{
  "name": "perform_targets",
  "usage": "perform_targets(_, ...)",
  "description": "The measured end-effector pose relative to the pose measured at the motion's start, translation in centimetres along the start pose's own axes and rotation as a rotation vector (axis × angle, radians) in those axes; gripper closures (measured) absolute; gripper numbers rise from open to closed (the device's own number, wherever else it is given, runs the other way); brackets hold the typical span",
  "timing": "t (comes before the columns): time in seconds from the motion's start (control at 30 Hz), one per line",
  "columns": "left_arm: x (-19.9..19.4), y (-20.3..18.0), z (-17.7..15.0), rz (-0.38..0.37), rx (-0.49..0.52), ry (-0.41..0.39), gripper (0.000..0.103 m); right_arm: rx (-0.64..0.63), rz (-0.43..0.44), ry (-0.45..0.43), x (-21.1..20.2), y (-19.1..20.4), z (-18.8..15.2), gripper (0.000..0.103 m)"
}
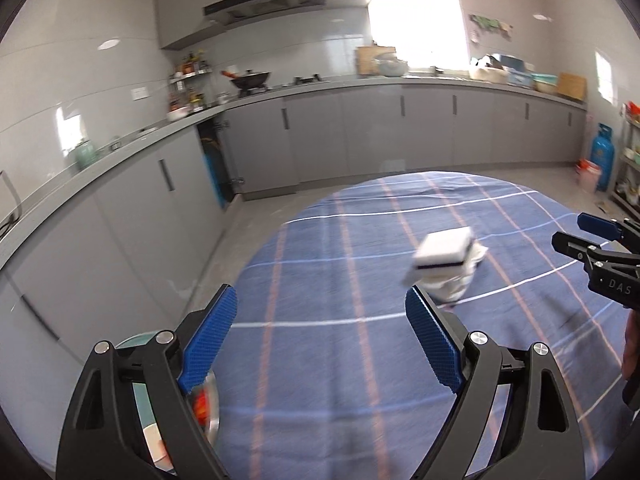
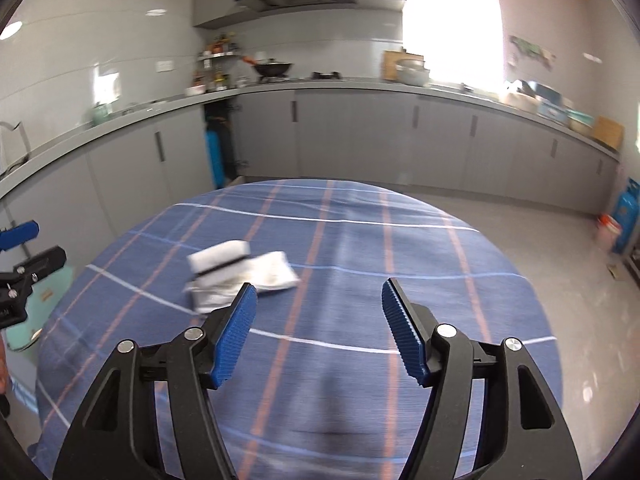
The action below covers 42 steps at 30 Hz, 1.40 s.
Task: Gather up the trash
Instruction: 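Move both tools to the table and grasp the white sponge with the left gripper, then grasp the white cloth with the right gripper and lift it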
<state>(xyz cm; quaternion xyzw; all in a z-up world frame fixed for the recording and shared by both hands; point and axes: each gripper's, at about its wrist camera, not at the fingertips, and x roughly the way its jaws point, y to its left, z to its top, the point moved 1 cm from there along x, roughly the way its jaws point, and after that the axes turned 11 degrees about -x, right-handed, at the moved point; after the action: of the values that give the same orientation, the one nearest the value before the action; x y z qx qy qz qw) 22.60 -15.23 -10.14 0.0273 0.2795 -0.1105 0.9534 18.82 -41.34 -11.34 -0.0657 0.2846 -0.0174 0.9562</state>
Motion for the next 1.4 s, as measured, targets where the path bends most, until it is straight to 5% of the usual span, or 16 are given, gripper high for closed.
perform_targets(0.3, 4.9, -6.5, 1.2, -0.080, 0.061, 0.044, 0.018, 0.050, -0.100, 0.050, 1.4, -4.0, -1.2, 0.035)
perform_targets(0.67, 9.9, -9.8, 1.0, -0.151, 0.089, 0.142, 0.020, 0.075, -0.091, 0.042, 1.7, -4.7, -1.1, 0.026)
perform_targets(0.83, 10.9, -10.1, 0.6, -0.203, 0.093, 0.204, 0.063, 0.079, -0.084, 0.051, 2.2, -4.5, -0.9, 0.026)
perform_targets(1.13, 8.2, -8.0, 1.6, -0.190, 0.068, 0.132, 0.069, 0.083, -0.057, 0.065, 2.5, -2.9, -0.6, 0.026)
perform_targets(1.4, 4.2, -2.6, 1.9, -0.100, 0.015, 0.034, 0.069, 0.021, 0.041, 0.109, 5.1, 2.0, 2.5, 0.026)
